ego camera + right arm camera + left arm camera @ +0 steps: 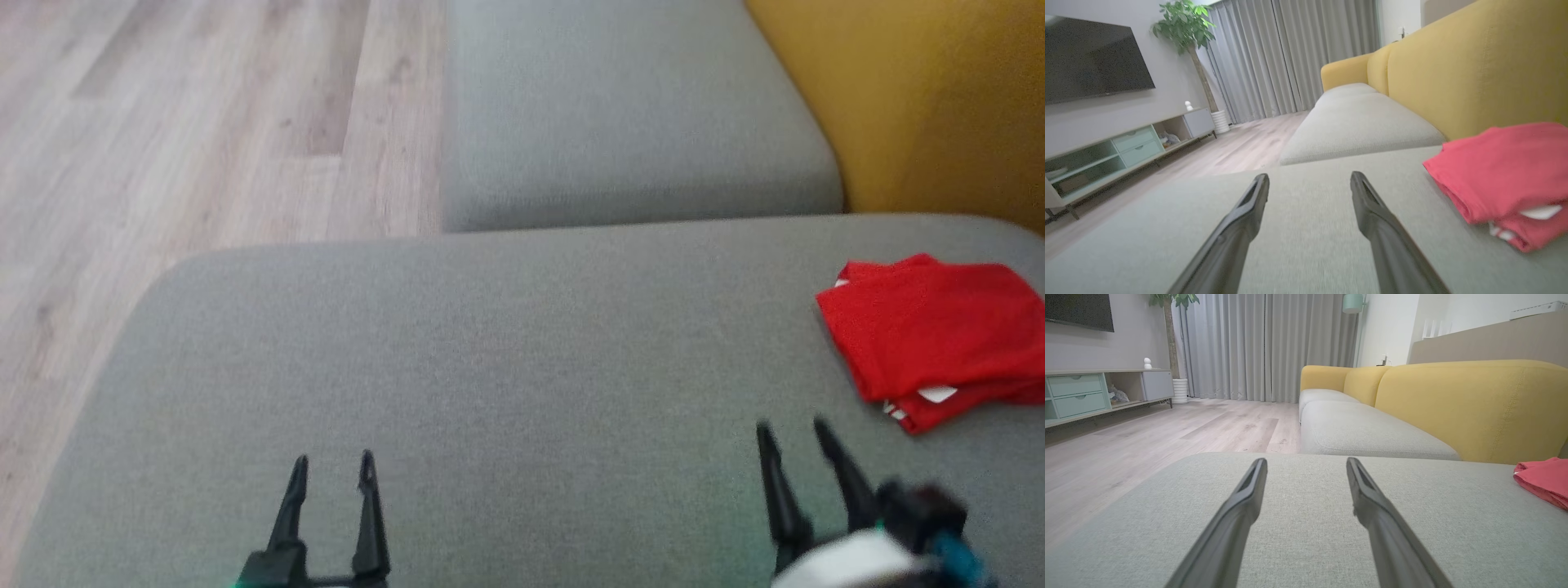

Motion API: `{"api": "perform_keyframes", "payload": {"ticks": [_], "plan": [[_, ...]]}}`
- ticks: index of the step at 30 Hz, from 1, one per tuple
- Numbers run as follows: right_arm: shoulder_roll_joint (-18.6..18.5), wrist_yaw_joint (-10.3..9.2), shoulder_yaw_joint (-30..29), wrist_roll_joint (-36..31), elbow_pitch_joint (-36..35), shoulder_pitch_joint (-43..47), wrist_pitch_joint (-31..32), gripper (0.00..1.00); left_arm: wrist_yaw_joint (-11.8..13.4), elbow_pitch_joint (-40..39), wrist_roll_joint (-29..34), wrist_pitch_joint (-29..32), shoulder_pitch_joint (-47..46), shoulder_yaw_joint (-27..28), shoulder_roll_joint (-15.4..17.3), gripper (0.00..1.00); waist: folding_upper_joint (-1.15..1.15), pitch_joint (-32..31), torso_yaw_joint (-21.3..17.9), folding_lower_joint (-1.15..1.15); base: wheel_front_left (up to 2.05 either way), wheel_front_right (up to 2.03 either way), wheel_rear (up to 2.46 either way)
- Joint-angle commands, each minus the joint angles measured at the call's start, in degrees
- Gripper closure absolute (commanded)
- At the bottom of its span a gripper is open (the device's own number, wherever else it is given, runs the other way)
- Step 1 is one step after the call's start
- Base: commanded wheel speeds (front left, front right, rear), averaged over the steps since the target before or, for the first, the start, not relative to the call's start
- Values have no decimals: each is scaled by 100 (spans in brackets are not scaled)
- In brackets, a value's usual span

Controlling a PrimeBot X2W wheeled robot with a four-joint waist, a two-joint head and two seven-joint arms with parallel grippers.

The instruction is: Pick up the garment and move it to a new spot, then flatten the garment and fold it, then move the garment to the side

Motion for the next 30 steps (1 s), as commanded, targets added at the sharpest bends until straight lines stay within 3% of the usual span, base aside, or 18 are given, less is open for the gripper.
{"api": "perform_keyframes", "payload": {"ticks": [1, 12, 13, 30], "plan": [[10, 39, 117, -222, -304, 17, -76, 0, -23, -149, -12, -47, -176, 291, -24, 0, 0, -164, 2, 2, 0, 0, 0], [195, 39, 2, -705, -554, 534, -77, 0, -152, 11, 223, -47, -55, 413, -21, 0, 0, -249, -27, 2, 0, 0, 0], [198, 0, -110, -661, -332, 742, 2, 100, -147, 195, 175, 1, 202, 156, 1, 100, 0, -251, -27, 2, 0, 0, 0], [203, 4, -261, 243, -159, 596, 239, 100, -334, 382, -721, 268, 95, 377, -2, 100, 0, -110, -36, 2, 0, 0, 0]]}}
